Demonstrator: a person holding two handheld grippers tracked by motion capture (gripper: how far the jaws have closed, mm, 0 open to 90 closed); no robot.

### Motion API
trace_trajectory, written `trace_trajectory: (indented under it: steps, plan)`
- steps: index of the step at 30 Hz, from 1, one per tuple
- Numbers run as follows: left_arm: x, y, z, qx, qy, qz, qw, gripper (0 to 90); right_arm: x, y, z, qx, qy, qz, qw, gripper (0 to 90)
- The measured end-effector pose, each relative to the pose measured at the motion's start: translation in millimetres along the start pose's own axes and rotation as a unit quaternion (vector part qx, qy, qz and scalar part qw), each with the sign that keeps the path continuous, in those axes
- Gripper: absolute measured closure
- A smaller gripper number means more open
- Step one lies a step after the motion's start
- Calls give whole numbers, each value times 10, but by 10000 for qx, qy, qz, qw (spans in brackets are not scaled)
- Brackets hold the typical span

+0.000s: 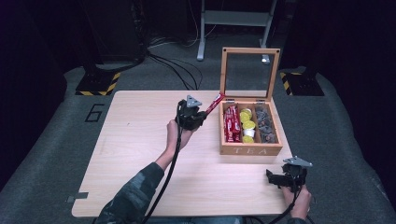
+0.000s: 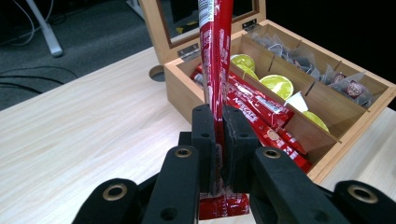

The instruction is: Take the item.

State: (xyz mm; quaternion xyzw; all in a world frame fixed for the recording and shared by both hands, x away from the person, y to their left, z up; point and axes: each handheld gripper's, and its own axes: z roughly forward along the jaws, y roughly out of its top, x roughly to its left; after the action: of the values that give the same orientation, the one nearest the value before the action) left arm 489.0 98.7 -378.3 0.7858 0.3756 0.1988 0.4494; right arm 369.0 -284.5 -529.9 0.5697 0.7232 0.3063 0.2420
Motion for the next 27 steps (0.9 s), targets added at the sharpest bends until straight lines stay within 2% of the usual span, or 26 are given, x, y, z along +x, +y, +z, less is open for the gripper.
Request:
trace_trajectory:
  steps: [1,9,27]
  plan:
    - [8,-3,-23,-18,14,0,10000,837,8,2,5,-27,-28,60,10000,7]
    - [104,-71,-196,-82,165,78,9998,837,6,1,5,-29,-25,52,10000,8]
    - [489,-381,-502,-95,518,-119,9985,837,0,-1,-2,-13,-15,32,10000,8]
